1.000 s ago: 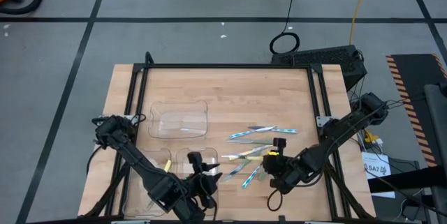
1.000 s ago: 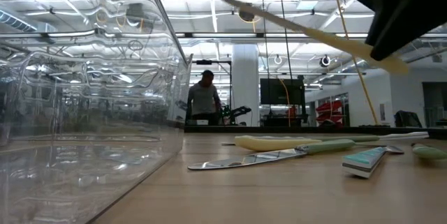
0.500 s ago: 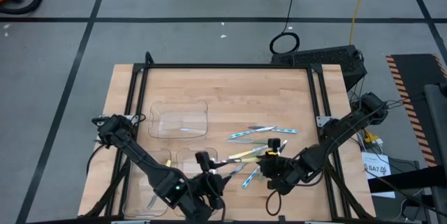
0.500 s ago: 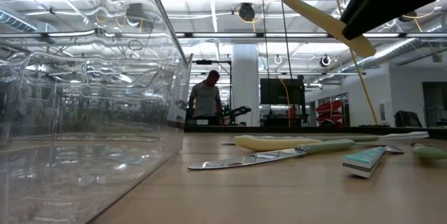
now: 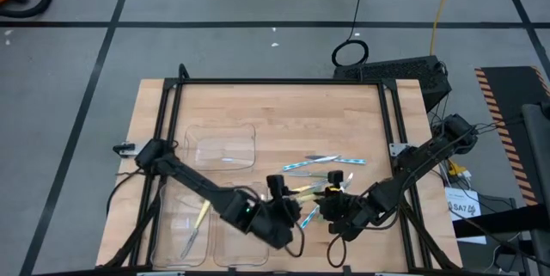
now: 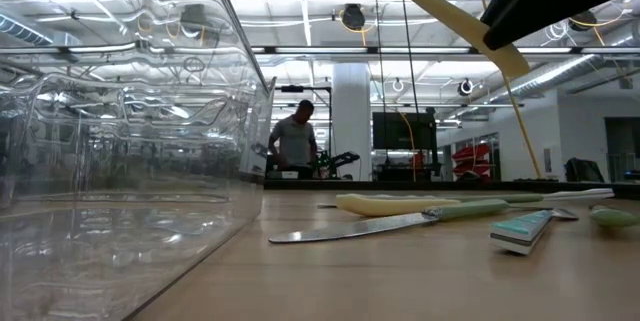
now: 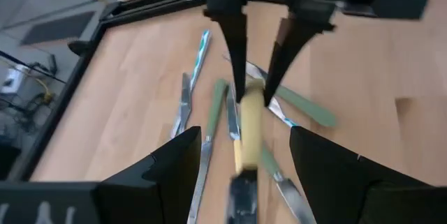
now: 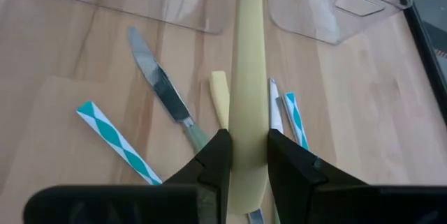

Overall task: Sort silverware by color (type)
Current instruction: Put the right yellow table knife into the bottom left transparent bin

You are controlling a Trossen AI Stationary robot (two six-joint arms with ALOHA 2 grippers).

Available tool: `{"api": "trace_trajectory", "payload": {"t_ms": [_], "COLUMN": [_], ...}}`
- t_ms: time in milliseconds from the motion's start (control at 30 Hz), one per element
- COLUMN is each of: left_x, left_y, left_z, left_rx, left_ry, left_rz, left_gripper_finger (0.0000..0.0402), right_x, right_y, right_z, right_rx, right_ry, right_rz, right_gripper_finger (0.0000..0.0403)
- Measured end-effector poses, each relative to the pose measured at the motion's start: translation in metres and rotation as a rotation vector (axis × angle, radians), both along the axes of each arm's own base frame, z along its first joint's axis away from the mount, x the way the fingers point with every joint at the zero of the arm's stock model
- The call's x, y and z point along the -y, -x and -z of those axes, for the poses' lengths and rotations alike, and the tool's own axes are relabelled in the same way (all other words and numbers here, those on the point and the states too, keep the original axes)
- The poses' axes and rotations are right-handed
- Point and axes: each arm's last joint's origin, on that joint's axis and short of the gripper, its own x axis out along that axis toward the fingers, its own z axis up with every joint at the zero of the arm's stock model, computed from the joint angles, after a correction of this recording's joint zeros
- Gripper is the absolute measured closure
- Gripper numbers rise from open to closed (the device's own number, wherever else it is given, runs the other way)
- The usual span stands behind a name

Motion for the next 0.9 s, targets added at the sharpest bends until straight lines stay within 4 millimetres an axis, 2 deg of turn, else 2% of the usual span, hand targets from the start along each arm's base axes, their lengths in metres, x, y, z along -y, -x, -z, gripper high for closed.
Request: {"api": "trace_trajectory", "payload": {"t_ms": [167,333,600,900], "left_x": [-0.014,-0.015,-0.018,-0.021], "left_y": [-0.013,-0.026,-0.03,-0.03], "left_z": [0.001,0.021,0.03,0.029], "left_rx": [-0.024,-0.041,-0.074,-0.077], "left_ry": [0.13,0.119,0.114,0.132], "left_rz": [0.053,0.091,0.091,0.073], "left_gripper_finger": [0.0174,0.0174,0.0174,0.0174], "right_x": [0.0,0.0,0.001,0.001], "right_y": [0.0,0.0,0.001,0.001], "right_z": [0.0,0.0,0.001,0.001], "right_rx": [-0.002,0.001,-0.006,-0.005], "right_ry": [0.001,-0.007,-0.015,-0.012], "right_rz": [0.0,0.009,0.022,0.023], "right_gripper_finger": [0.0337,0.0337,0.0337,0.0335]}}
